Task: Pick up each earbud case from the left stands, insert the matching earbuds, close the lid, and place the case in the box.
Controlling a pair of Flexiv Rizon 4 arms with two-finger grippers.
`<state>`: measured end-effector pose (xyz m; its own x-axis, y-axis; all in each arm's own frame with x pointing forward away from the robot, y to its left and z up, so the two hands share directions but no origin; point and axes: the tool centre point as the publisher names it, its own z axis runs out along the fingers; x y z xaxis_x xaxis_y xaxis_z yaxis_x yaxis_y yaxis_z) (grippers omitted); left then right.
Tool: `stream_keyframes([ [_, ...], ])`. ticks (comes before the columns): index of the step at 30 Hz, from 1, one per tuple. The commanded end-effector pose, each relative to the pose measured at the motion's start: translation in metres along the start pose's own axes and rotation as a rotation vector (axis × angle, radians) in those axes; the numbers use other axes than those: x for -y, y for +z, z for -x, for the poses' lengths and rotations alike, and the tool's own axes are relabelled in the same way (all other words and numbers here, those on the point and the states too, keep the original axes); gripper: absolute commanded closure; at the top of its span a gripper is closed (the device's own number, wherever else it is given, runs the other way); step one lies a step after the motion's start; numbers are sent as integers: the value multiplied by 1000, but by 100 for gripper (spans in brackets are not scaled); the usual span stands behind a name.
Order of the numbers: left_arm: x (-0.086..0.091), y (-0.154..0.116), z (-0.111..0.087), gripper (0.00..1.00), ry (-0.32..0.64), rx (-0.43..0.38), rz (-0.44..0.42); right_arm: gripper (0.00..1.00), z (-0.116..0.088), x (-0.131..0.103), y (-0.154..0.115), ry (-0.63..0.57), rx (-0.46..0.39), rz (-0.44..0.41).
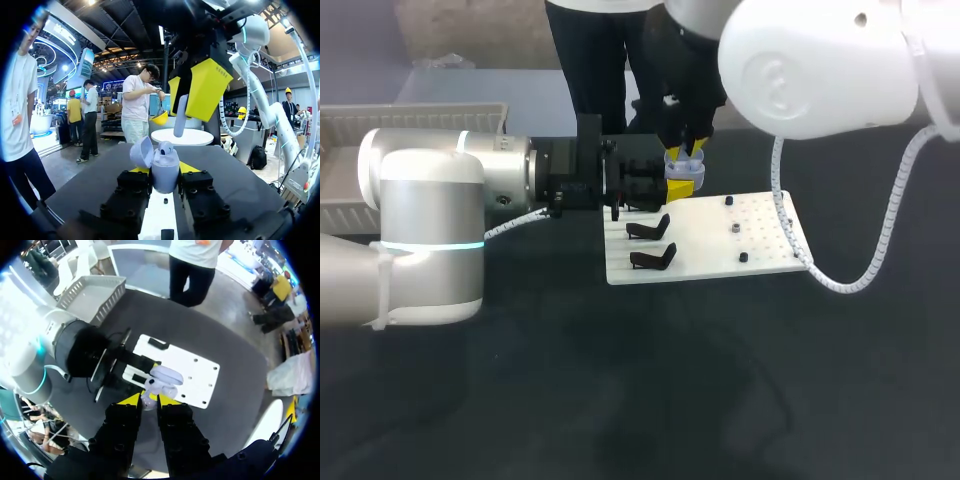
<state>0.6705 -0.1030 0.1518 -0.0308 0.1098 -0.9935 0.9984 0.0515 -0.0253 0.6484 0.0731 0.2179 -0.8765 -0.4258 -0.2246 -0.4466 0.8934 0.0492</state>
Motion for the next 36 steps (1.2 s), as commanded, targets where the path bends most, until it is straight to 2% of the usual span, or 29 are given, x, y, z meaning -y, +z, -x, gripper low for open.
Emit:
stream_keyframes([
  [1,2,0,-1,100,5,7,8,100,5,2,4,3,-9,15],
  [36,2,0,-1,100,5,7,8,100,6,4,19,-40,-30,35],
])
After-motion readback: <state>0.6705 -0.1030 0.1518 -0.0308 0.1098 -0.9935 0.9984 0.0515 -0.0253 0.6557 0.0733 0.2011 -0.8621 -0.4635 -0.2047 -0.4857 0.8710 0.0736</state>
